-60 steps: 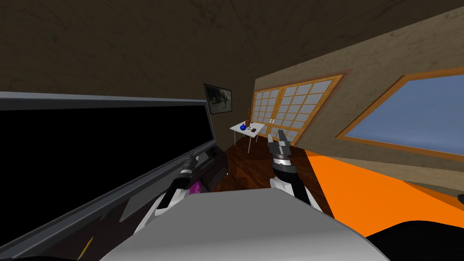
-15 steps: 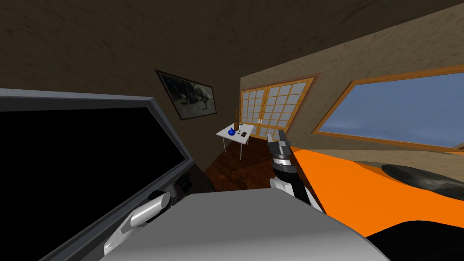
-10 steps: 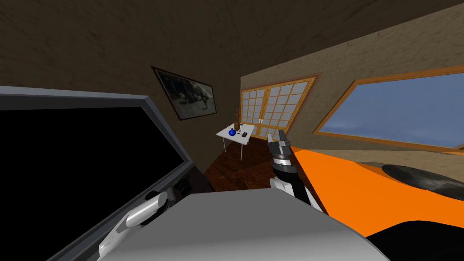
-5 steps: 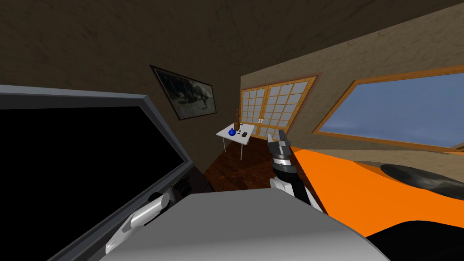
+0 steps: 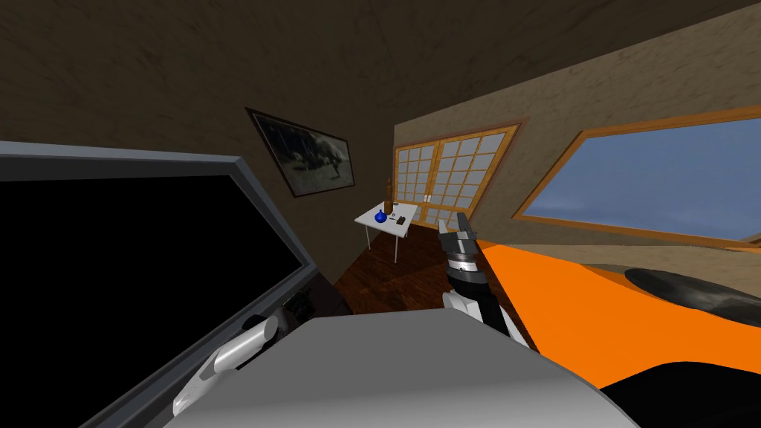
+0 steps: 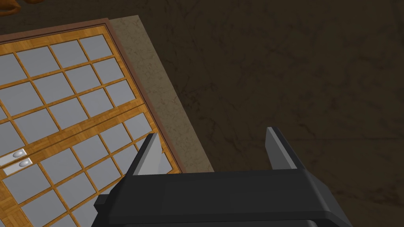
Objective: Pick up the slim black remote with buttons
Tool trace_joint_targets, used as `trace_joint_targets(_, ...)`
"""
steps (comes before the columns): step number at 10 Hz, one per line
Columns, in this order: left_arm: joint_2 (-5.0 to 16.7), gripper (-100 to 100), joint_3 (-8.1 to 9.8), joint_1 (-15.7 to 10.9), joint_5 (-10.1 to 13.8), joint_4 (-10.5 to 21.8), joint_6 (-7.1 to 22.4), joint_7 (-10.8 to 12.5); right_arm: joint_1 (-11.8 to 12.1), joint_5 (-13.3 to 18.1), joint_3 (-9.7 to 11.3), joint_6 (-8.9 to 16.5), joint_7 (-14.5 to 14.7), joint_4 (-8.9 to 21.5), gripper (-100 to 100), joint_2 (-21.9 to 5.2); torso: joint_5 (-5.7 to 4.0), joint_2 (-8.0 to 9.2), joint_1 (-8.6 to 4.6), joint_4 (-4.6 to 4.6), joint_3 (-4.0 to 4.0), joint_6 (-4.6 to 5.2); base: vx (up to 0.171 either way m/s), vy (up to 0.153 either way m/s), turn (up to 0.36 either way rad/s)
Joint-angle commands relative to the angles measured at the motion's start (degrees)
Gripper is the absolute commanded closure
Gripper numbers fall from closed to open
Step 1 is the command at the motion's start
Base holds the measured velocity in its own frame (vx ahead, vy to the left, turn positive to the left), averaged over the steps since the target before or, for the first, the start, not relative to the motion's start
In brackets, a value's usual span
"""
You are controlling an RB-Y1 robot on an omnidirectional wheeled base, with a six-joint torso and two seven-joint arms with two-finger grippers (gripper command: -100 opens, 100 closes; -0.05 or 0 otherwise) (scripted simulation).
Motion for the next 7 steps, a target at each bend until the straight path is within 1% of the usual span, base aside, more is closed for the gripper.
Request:
trace_joint_targets(1,0.00,100,0.00,0.00,0.00,0.00,0.00,0.00,0.00,0.00,0.00,0.00,0.00,0.00,0,0.00,0.00,0.00,0.00,0.00,0.00,0.00,0.000,0.000,0.000)
trace_joint_targets(2,0.00,0,0.00,0.00,0.00,0.00,0.00,0.01,0.00,0.00,0.00,0.00,0.00,0.00,0,0.00,0.00,0.00,0.00,0.00,0.00,0.00,0.000,0.000,0.000)
trace_joint_targets(3,0.46,100,0.22,0.64,0.59,-1.63,1.65,0.28,0.00,0.00,0.00,0.00,0.00,0.00,0,0.00,-0.01,0.00,0.00,0.00,0.00,0.01,0.005,-0.002,0.017)
trace_joint_targets(5,1.32,100,0.67,1.17,1.25,-3.72,3.52,0.77,0.00,0.00,0.00,0.00,0.00,0.00,0,0.00,-0.04,-0.02,-0.03,0.00,-0.01,0.02,0.002,-0.003,0.008)
trace_joint_targets(6,1.01,100,0.53,1.10,0.99,-3.34,2.97,0.74,0.00,0.00,0.00,0.00,0.00,0.00,0,0.00,-0.05,-0.02,-0.03,0.00,-0.01,0.02,0.000,0.000,0.000)
trace_joint_targets(7,1.08,0,0.58,1.13,1.04,-3.47,3.19,0.78,0.00,0.00,0.00,0.00,0.00,0.00,0,0.00,-0.02,-0.01,-0.02,-0.01,-0.01,0.02,0.000,0.000,0.000)
